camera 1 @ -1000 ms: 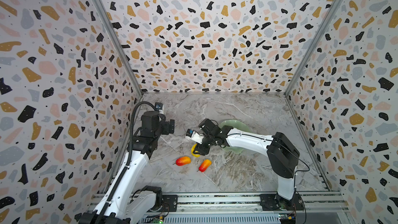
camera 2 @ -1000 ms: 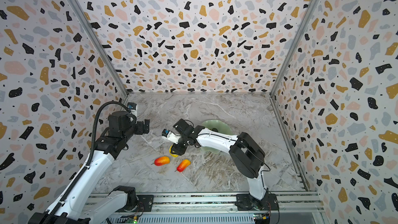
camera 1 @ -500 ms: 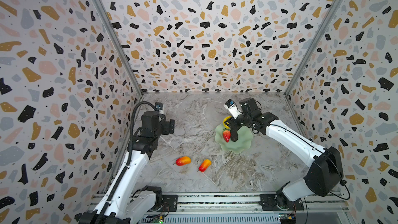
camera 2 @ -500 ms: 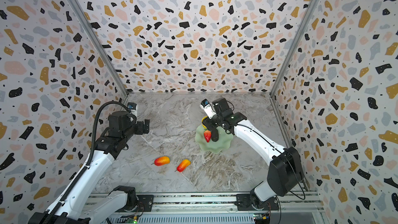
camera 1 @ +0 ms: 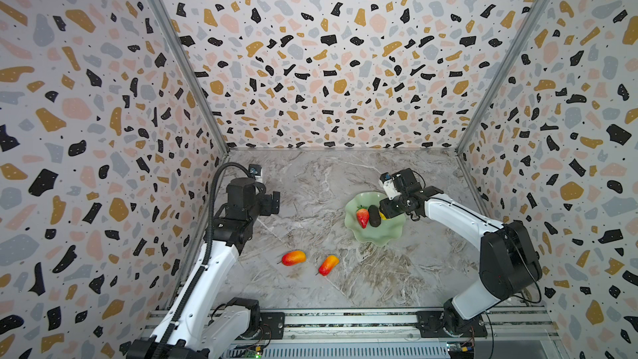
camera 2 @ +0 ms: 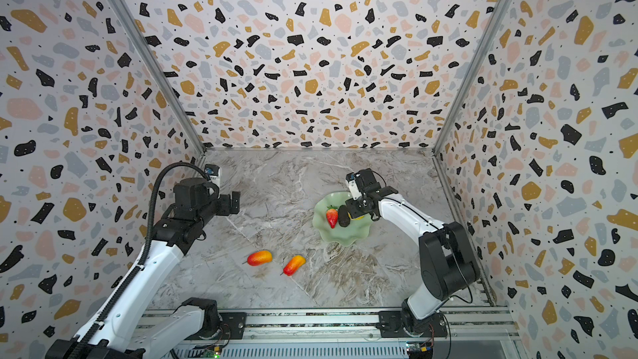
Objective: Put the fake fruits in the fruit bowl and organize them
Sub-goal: 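Lower the yellow pepper into the green bowl and open the right gripper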
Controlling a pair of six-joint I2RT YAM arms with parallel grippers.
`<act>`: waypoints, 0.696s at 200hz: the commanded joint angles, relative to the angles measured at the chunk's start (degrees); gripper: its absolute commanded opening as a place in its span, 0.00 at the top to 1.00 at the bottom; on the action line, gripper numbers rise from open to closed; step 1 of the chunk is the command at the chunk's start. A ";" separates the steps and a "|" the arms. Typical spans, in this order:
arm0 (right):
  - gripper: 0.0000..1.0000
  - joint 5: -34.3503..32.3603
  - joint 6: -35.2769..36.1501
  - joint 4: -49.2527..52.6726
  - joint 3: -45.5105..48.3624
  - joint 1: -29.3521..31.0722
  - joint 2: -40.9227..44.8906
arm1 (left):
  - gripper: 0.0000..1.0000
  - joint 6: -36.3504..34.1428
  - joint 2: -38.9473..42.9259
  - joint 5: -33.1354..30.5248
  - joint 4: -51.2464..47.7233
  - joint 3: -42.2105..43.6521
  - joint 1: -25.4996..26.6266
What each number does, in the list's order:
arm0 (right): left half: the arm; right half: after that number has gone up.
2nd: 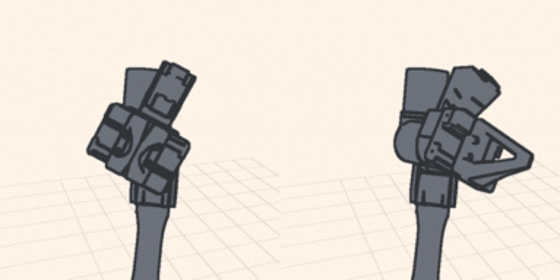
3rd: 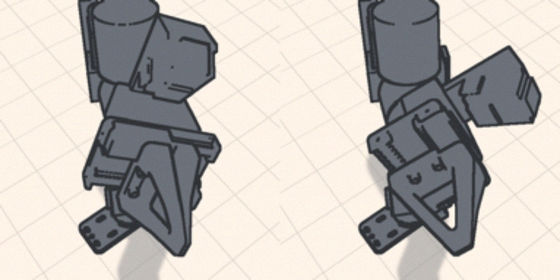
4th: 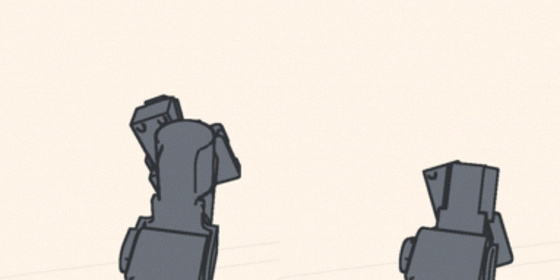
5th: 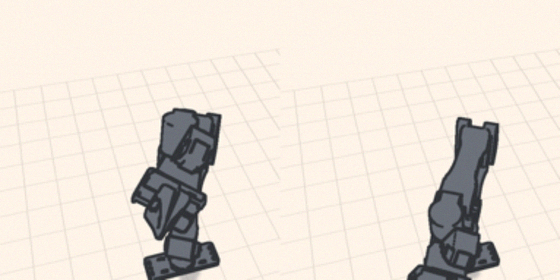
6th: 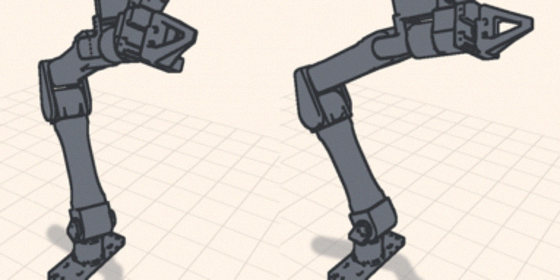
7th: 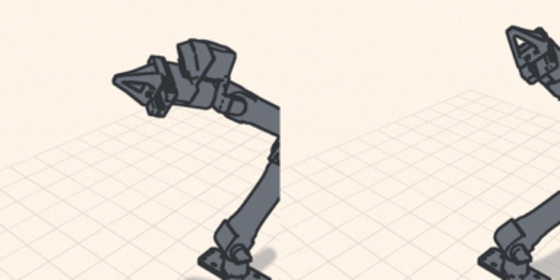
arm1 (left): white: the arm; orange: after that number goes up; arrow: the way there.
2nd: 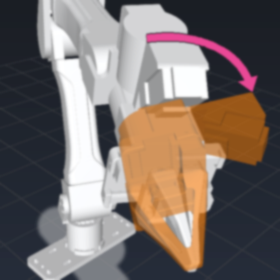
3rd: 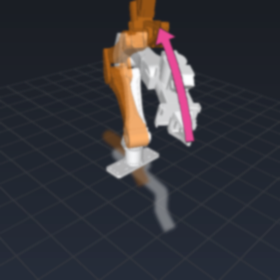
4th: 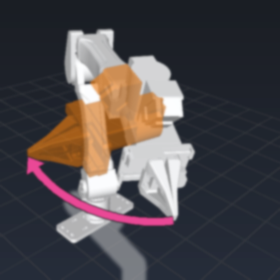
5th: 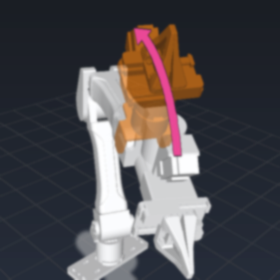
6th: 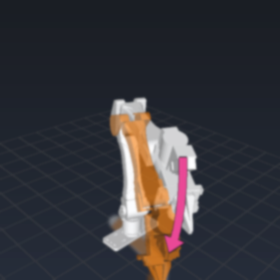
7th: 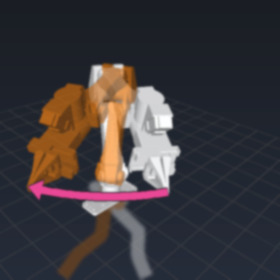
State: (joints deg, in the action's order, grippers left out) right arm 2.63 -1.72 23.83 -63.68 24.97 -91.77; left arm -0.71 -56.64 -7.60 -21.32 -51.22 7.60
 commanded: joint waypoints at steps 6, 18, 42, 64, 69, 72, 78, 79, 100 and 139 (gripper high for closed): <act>0.56 -2.41 -0.74 -1.50 0.20 -0.29 -0.81 | 0.00 -0.56 0.04 0.82 1.81 0.68 -0.30; 0.56 -2.78 -0.79 -1.77 0.35 -0.28 -1.47 | 0.00 -0.61 -0.08 1.00 1.81 0.61 -0.30; 0.55 -2.99 -0.81 -2.74 0.66 -0.22 -2.05 | 0.00 -0.60 0.13 0.92 1.84 0.68 -0.30; 0.47 -2.33 -0.24 -3.15 0.40 -0.04 -2.61 | 0.00 -0.59 0.04 0.65 1.87 0.71 -0.30; 0.45 -2.22 -0.15 -3.33 0.40 -0.06 -2.63 | 0.00 -0.58 -0.04 0.65 1.77 0.69 -0.30; 0.44 -2.13 -0.13 -3.40 0.39 -0.02 -2.67 | 0.01 -0.65 -0.07 0.66 1.80 0.68 -0.30; 0.41 -1.91 -0.03 -3.52 0.27 -0.01 -2.79 | 0.01 -0.62 -0.13 0.65 1.80 0.68 -0.30; 0.41 -1.87 0.01 -3.53 0.25 -0.01 -2.80 | 0.00 -0.66 -0.13 0.65 1.76 0.68 -0.30; 0.36 -1.72 0.49 -3.36 -0.68 0.26 -2.85 | 0.00 -0.67 -0.21 0.47 1.68 0.68 -0.30; 0.16 -3.21 2.34 -1.07 -3.70 1.25 -1.22 | 0.00 -0.68 -0.29 0.73 1.70 0.60 -0.30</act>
State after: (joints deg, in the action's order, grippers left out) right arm 0.51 -1.02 21.02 -63.99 25.39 -94.89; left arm -0.71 -56.86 -7.49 -21.30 -51.22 7.60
